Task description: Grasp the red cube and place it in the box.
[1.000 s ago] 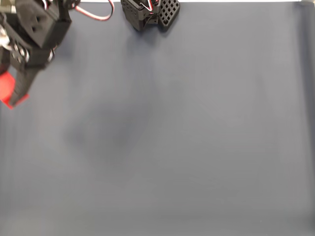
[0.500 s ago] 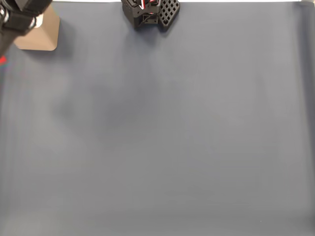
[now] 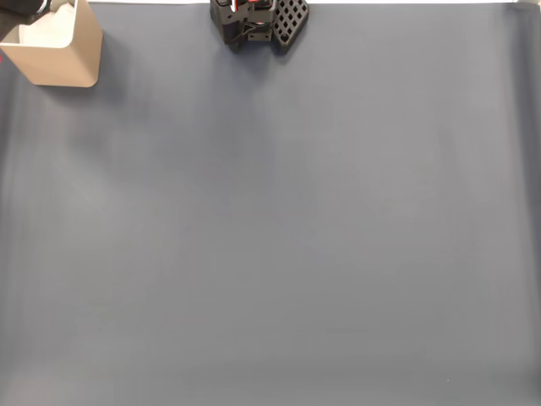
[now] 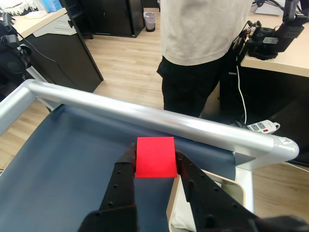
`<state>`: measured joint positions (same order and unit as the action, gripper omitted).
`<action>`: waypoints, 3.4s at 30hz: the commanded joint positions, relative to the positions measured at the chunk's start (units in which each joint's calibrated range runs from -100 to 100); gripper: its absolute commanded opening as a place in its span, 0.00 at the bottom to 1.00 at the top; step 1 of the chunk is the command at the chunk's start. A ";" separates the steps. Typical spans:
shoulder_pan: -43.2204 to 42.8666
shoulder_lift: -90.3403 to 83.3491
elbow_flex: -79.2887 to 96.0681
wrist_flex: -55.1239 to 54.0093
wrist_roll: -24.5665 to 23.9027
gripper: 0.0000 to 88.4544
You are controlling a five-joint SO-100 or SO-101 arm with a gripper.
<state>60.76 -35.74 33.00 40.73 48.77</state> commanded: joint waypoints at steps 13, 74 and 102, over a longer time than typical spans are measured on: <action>7.14 -9.06 7.05 -1.47 -1.12 0.00; 12.40 -25.10 29.32 -6.39 -0.59 0.00; 12.82 -24.92 30.78 -6.47 1.03 0.51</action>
<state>72.85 -59.53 64.83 35.56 49.55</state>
